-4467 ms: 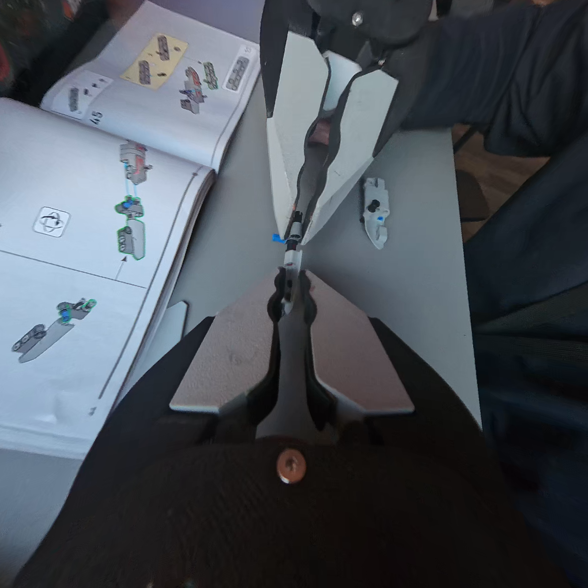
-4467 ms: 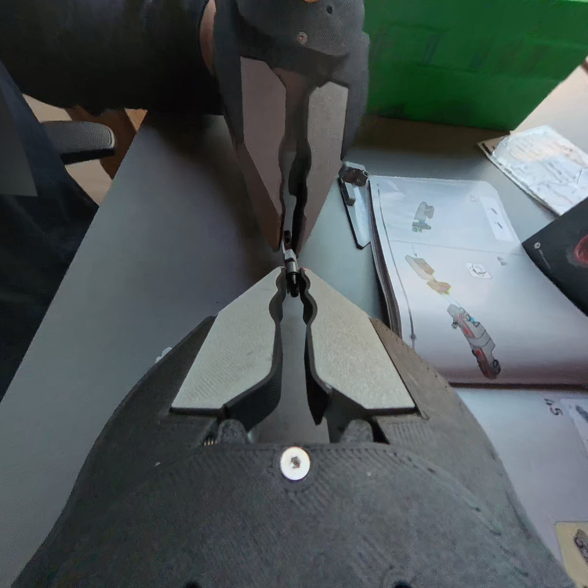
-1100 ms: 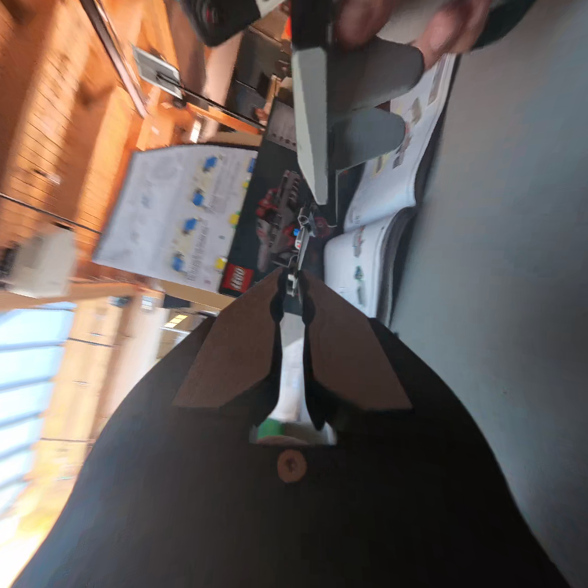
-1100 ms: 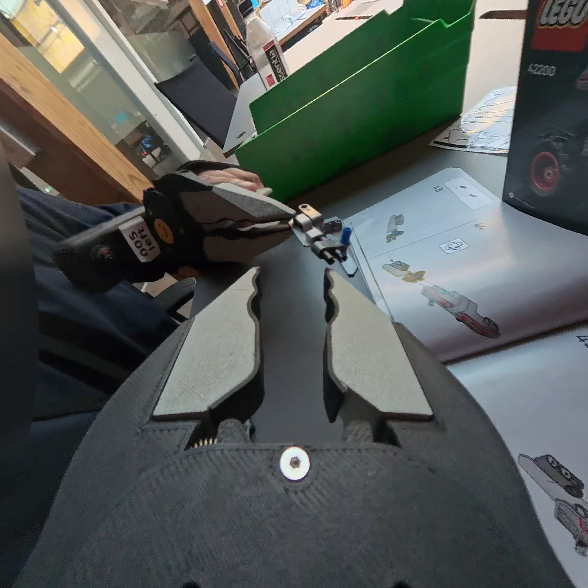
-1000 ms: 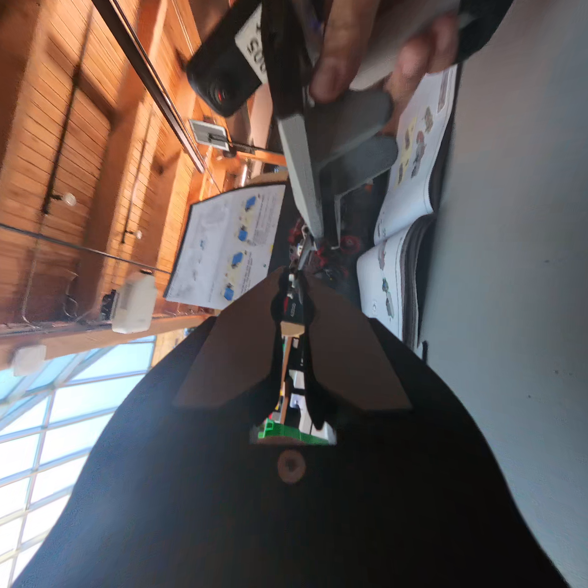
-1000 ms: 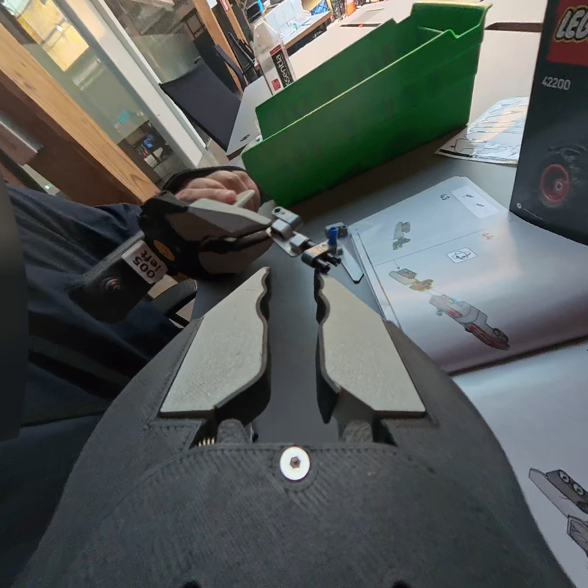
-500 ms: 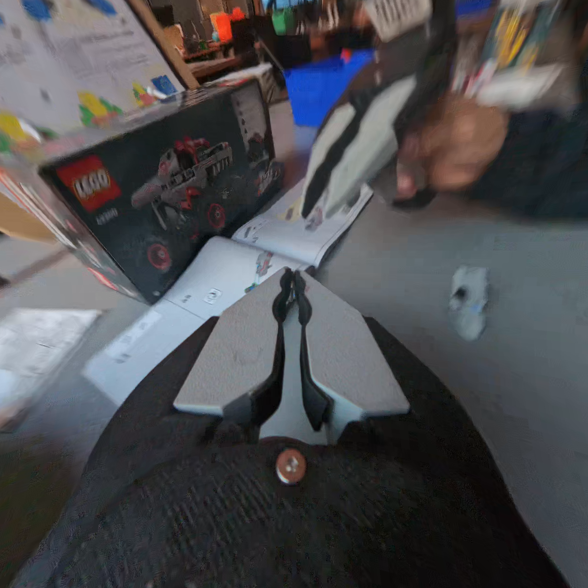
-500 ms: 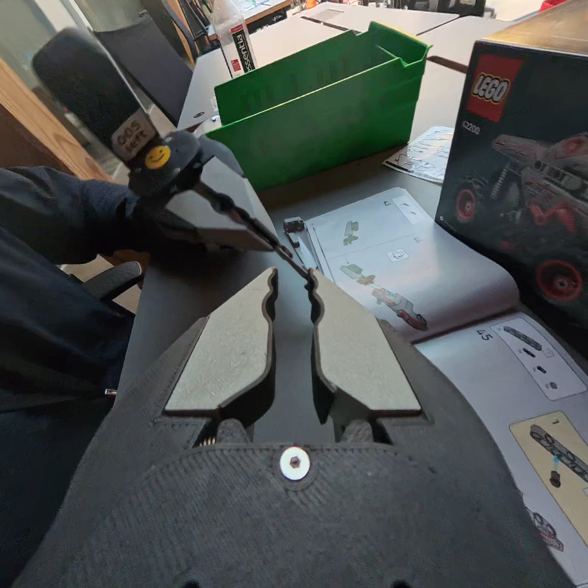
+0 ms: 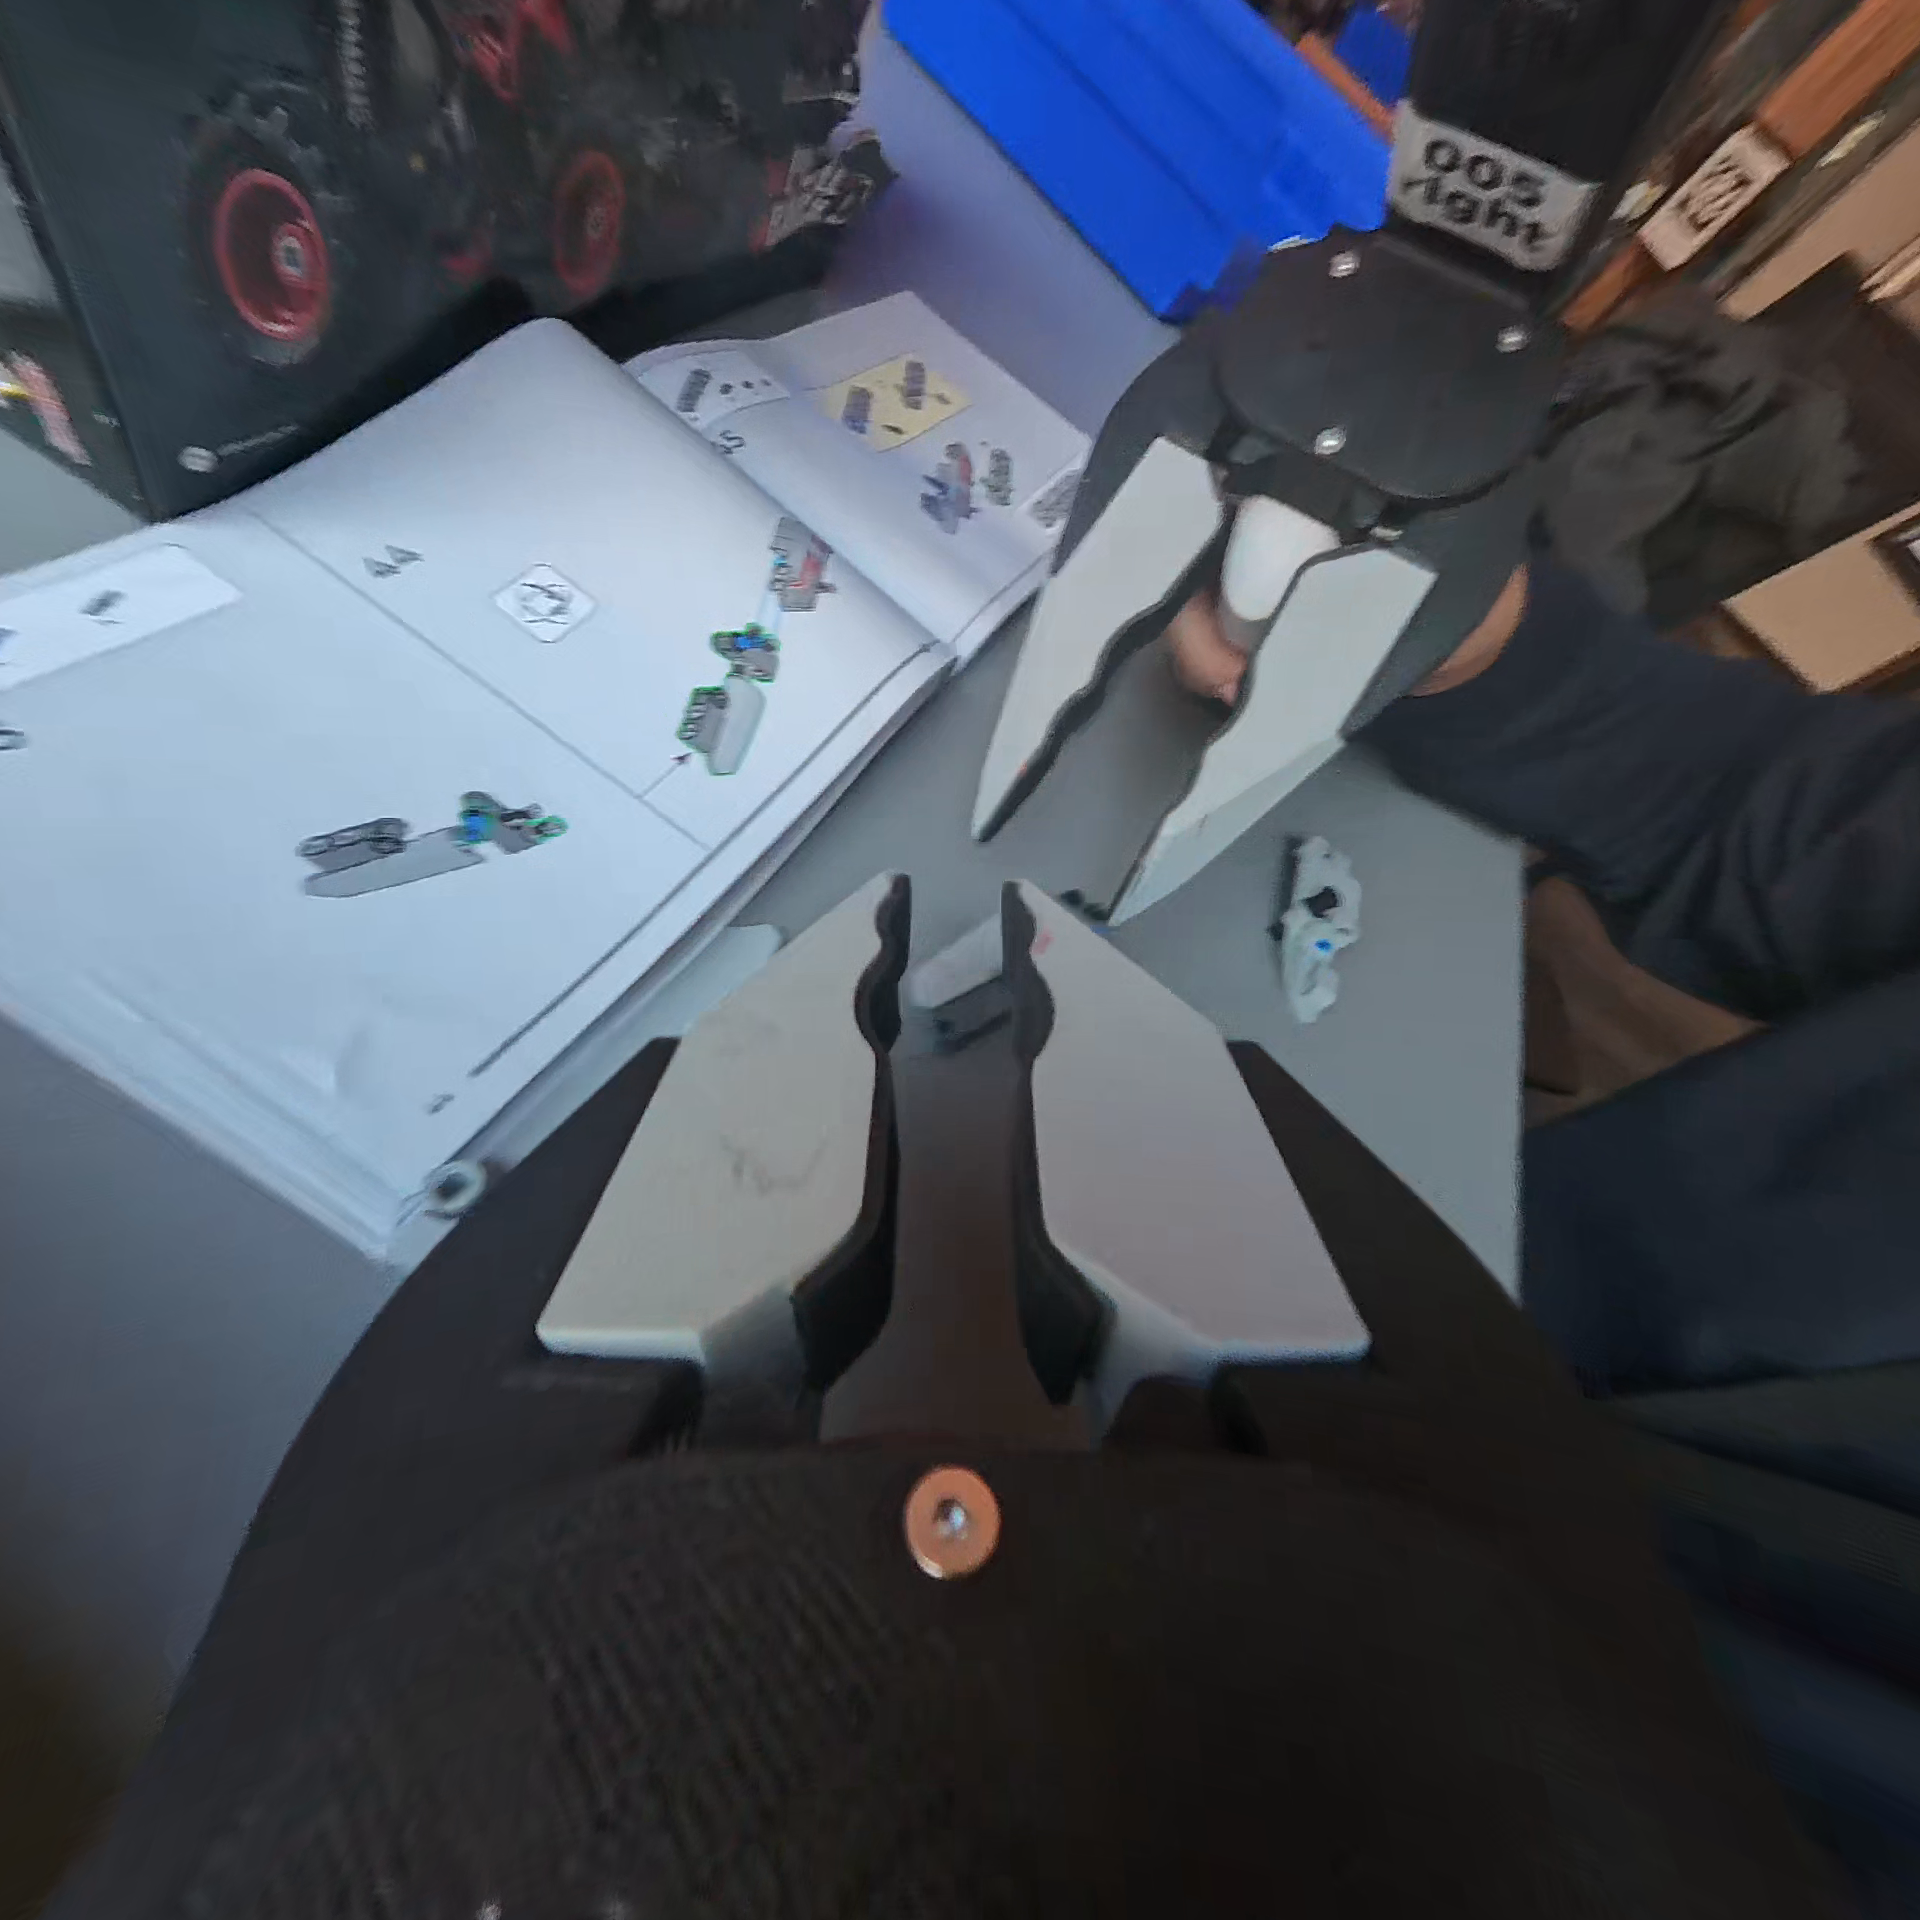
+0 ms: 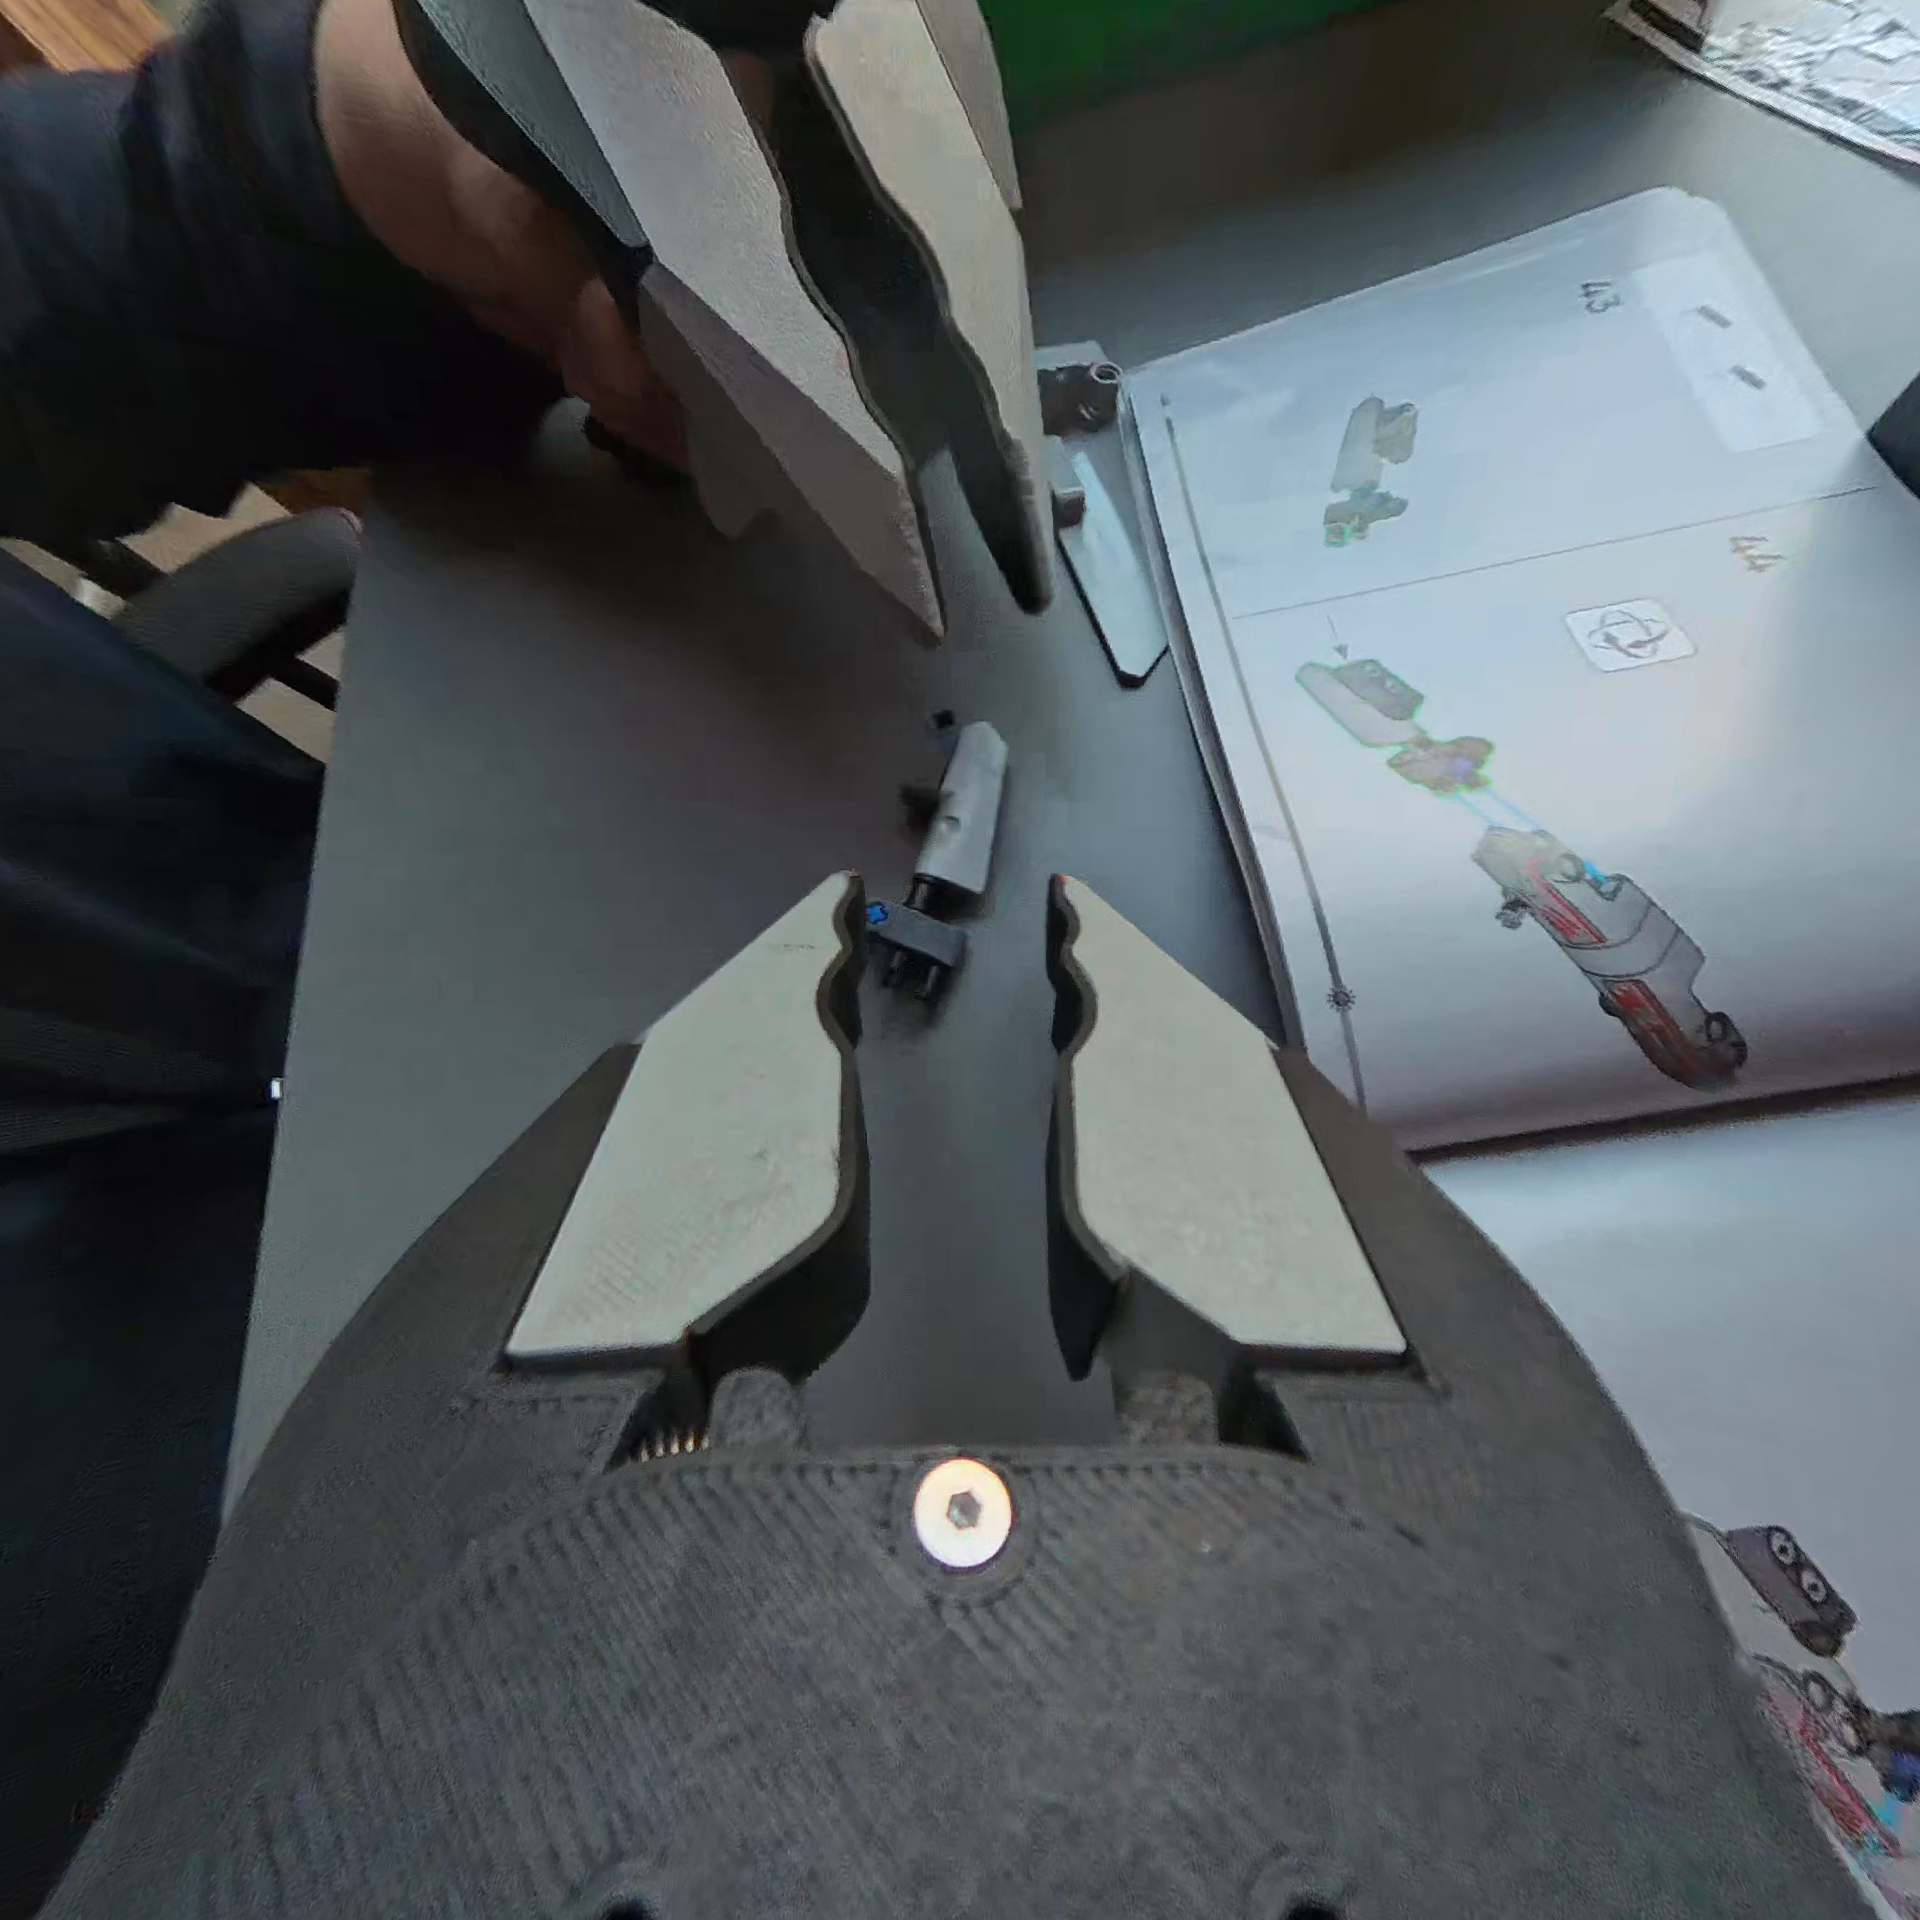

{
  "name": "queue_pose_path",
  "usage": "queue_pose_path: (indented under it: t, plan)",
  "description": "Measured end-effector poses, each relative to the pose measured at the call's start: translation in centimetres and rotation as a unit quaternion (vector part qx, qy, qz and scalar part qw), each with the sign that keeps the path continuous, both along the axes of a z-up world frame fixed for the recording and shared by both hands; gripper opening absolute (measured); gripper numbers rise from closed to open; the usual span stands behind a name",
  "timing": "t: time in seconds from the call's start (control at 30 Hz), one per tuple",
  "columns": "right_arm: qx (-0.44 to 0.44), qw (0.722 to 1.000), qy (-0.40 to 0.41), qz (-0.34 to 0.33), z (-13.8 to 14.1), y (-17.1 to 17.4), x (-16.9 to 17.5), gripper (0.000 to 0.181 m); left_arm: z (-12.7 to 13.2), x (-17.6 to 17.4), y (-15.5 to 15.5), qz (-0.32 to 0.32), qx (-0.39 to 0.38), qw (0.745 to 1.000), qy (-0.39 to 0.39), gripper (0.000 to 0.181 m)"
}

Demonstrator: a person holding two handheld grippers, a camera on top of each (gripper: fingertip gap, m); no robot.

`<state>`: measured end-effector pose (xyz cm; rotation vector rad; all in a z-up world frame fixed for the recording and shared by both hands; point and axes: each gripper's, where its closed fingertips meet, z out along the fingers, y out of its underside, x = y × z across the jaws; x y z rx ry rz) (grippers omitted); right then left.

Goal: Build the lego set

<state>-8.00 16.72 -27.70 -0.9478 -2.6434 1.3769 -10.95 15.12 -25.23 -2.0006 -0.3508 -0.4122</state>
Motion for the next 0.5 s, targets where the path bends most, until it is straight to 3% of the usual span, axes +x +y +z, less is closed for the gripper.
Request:
queue_pose_path:
  t: [0.13,0.33,0.5]
  plan:
    - [0.013,1.0,0.002,-0.009,-0.5,0.6,-0.1,0.029,-0.6,-1.8,-1.0,0.028,-0.031,0.996,0.073,0.022]
    - [-0.011,1.0,0.014,0.006,0.9,0.3,0.5,0.034,-1.2,-0.9,-2.1,-0.017,-0.052,0.988,0.143,0.021]
    - [0.013,1.0,0.001,0.004,-0.1,-0.4,0.6,0.034,-2.5,-0.6,-2.1,-0.051,-0.096,0.977,0.185,0.02]
